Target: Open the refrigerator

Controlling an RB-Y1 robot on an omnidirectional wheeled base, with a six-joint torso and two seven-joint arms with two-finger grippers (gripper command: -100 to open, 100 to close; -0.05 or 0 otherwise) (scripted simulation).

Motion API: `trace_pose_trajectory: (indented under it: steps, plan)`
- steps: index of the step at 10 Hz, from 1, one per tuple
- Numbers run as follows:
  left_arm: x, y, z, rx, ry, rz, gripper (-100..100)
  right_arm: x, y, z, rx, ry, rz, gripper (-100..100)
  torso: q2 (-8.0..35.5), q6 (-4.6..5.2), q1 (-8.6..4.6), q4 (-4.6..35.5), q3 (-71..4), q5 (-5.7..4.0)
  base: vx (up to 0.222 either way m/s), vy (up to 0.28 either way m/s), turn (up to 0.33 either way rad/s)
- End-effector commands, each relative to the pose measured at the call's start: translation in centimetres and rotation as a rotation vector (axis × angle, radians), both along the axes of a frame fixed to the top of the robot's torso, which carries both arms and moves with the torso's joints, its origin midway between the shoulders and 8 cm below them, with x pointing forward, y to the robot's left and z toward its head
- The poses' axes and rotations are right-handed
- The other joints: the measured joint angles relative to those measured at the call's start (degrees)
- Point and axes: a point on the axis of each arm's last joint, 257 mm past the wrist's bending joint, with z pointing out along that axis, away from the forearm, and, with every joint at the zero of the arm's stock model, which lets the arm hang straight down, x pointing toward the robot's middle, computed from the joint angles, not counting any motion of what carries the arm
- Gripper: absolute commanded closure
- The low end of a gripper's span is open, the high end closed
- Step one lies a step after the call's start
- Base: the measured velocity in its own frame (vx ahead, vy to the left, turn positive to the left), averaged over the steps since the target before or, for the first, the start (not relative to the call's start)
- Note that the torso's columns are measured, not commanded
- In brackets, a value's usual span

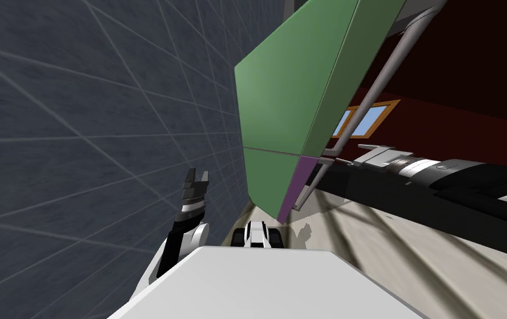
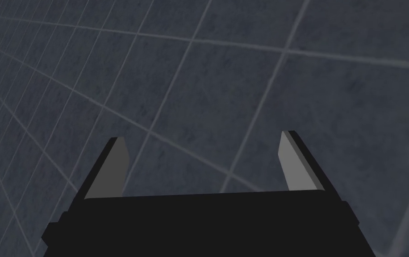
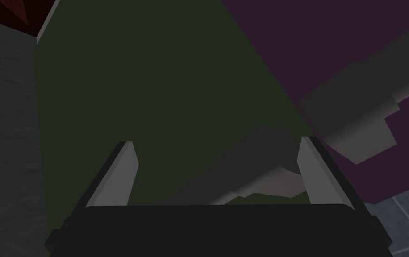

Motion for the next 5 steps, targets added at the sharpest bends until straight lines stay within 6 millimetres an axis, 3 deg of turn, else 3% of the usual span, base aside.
trace_pose_trajectory:
  steps: [1, 3, 5]
  plan:
    - [0.0, 0.0, 0.0, 0.000, 0.000, 0.000, 0, 0.0, -0.1, 0.0, 0.000, 0.000, -0.002, 100, 0.06, 0.23, -0.31, 0.11, 0.01, -0.06, -0.007, 0.009, -0.010]
    - [0.0, 0.0, 0.0, 0.000, 0.000, 0.000, 0, 0.1, 1.1, -0.3, 0.002, 0.007, 0.028, 100, 0.26, 0.27, -0.79, 0.46, -0.03, 0.16, -0.066, -0.168, 0.052]
    - [0.0, 0.0, 0.0, 0.001, 0.000, 0.000, 0, 0.2, 3.2, -0.1, 0.004, 0.005, 0.080, 100, 0.00, 0.21, -0.75, 0.46, -0.23, 0.26, -0.054, -0.337, 0.095]
